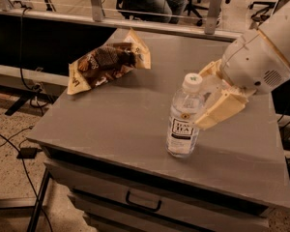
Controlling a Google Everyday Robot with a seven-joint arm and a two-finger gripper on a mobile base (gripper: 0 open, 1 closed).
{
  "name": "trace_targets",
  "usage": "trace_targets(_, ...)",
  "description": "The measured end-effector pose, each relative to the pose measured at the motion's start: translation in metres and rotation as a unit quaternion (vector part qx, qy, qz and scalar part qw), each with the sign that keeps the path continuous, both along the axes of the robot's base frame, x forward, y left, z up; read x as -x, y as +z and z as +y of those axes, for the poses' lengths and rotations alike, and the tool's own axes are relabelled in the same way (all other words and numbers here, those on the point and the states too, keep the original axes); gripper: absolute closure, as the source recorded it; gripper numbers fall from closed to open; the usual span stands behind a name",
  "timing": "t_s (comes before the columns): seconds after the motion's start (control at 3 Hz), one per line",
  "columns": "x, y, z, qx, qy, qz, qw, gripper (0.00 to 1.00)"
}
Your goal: Move blue plastic bottle near brown chip bag
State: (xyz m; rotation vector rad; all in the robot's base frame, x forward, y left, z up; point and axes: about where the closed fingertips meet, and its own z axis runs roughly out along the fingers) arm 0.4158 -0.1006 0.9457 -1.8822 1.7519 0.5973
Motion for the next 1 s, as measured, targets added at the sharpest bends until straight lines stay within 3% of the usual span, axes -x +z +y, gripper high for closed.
trace_targets(0.67,-0.007,0.054,0.004,0.018,-0.028,-0.041,0.9986,1.00)
trace_targets(1.0,-0.041,0.087,0.002,0.035,-0.050,-0.061,0.9963,1.00)
